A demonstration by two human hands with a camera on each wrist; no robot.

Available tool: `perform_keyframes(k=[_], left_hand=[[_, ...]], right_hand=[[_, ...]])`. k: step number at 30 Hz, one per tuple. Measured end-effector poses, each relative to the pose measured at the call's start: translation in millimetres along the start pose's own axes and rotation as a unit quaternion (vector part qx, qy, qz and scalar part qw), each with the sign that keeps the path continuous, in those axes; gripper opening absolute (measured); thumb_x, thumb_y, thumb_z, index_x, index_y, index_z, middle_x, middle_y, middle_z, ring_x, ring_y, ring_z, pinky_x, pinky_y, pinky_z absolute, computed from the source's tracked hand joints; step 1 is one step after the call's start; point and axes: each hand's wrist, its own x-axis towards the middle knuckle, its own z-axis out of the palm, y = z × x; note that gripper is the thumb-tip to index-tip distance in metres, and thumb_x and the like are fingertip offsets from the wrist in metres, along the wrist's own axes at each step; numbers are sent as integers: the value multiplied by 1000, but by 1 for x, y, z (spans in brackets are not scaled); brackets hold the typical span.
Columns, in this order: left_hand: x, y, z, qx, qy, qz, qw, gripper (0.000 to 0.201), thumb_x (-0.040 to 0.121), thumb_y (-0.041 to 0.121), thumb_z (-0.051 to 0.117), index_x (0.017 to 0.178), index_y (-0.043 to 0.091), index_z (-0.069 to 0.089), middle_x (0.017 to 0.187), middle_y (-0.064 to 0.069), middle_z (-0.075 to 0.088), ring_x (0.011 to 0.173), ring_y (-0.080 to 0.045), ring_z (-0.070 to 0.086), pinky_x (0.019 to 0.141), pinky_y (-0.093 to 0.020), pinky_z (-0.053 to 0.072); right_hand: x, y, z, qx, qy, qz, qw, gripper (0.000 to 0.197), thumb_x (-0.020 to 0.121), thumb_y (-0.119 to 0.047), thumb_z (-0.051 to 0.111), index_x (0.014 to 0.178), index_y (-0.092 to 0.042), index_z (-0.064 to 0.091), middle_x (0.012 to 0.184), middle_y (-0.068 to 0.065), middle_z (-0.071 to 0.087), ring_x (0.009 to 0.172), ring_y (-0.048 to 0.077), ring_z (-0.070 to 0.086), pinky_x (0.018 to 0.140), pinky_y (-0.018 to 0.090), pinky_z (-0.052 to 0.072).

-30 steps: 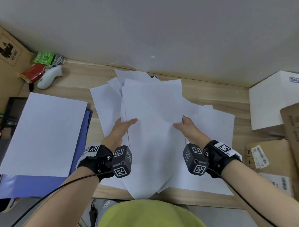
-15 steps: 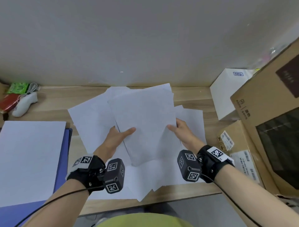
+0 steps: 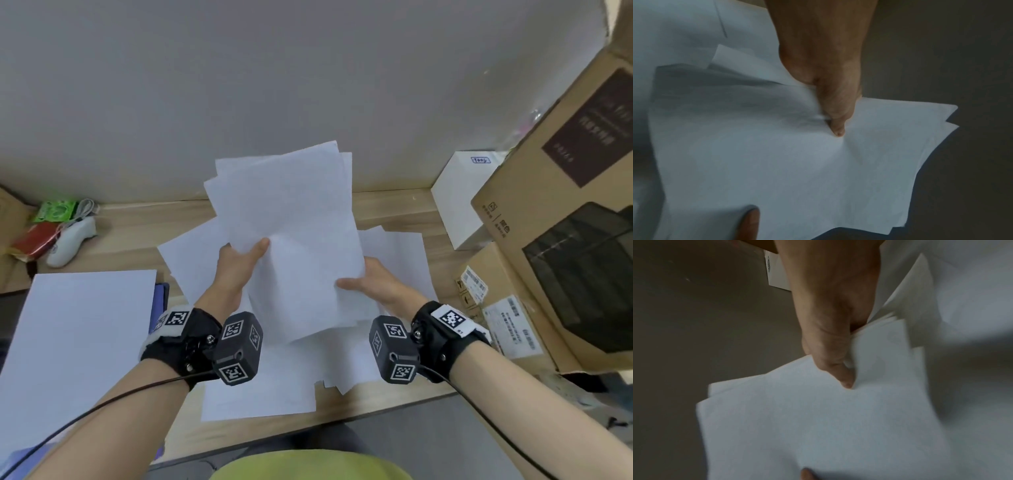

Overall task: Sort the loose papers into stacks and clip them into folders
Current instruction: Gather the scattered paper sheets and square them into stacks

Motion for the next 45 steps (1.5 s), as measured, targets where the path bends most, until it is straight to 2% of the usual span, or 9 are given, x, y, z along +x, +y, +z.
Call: perform_keyframes(k=[8, 13, 17, 25, 28, 33, 37, 40, 45], left_hand=[[3, 38, -36, -94, 129, 73, 984, 28, 91, 23, 67, 112, 20, 49, 104, 6, 60, 101, -14, 57, 90, -27, 46], [2, 15, -69, 3, 7, 22, 1000, 21, 85, 20, 73, 103, 18, 64, 96, 6, 68, 94, -14, 63, 87, -27, 47], [-1, 6, -90, 155, -182, -32, 970, 33, 73, 29, 82, 102, 18, 70, 100, 1, 75, 96, -18, 69, 88, -32, 52], [5, 16, -87, 329, -275, 81, 900, 37, 88, 30, 69, 123, 21, 58, 113, 4, 65, 101, -13, 63, 75, -19, 47], [4, 20, -78, 363, -289, 116, 878, 28, 91, 29, 66, 95, 2, 67, 93, -15, 69, 79, -18, 64, 66, -22, 43], [8, 21, -82, 251, -248, 64, 933, 19, 89, 24, 68, 96, 7, 72, 92, -3, 75, 78, -15, 72, 68, -26, 54], [26, 13, -103, 119, -125, 25, 985, 35, 83, 16, 75, 115, 14, 62, 104, 2, 70, 90, -14, 68, 72, -27, 53], [37, -1, -116, 44, -96, -7, 994, 56, 81, 8, 74, 131, 14, 48, 115, -1, 65, 103, -20, 64, 85, -36, 52], [32, -20, -111, 3, -75, -69, 995, 47, 78, 10, 77, 121, 6, 60, 117, -12, 68, 107, -30, 65, 96, -44, 50]], right_hand=[[5, 26, 11, -34, 103, 44, 993, 22, 85, -8, 67, 105, -15, 64, 107, 4, 69, 101, 25, 67, 85, 32, 52], [18, 20, 3, -63, 227, 79, 969, 41, 92, -12, 53, 133, -11, 51, 125, 4, 57, 115, 25, 55, 89, 29, 45], [11, -19, 9, -43, 123, 23, 991, 15, 96, -13, 51, 103, -17, 63, 98, -4, 66, 101, 22, 61, 73, 24, 49], [-1, -72, 29, -93, -38, 17, 995, 18, 99, -29, 49, 87, -26, 62, 74, -11, 59, 59, 0, 56, 53, 14, 38], [0, -80, 38, -101, -78, -4, 992, 19, 98, -33, 50, 87, -26, 64, 85, -4, 64, 76, 7, 61, 72, 19, 46], [-1, -91, 38, -51, -91, -13, 994, 37, 96, -49, 43, 115, -25, 65, 112, 0, 71, 105, 19, 66, 99, 37, 45], [-9, -82, 21, 111, -125, 8, 986, 70, 85, -69, 38, 133, -19, 53, 127, 12, 61, 112, 28, 59, 92, 39, 48], [-6, -65, 28, 177, -119, 9, 977, 93, 65, -75, 61, 135, -14, 52, 121, 15, 61, 107, 31, 60, 97, 45, 44], [5, -37, 65, 84, -77, 30, 993, 48, 87, -45, 62, 128, -22, 55, 122, 1, 67, 110, 22, 64, 102, 44, 46]])
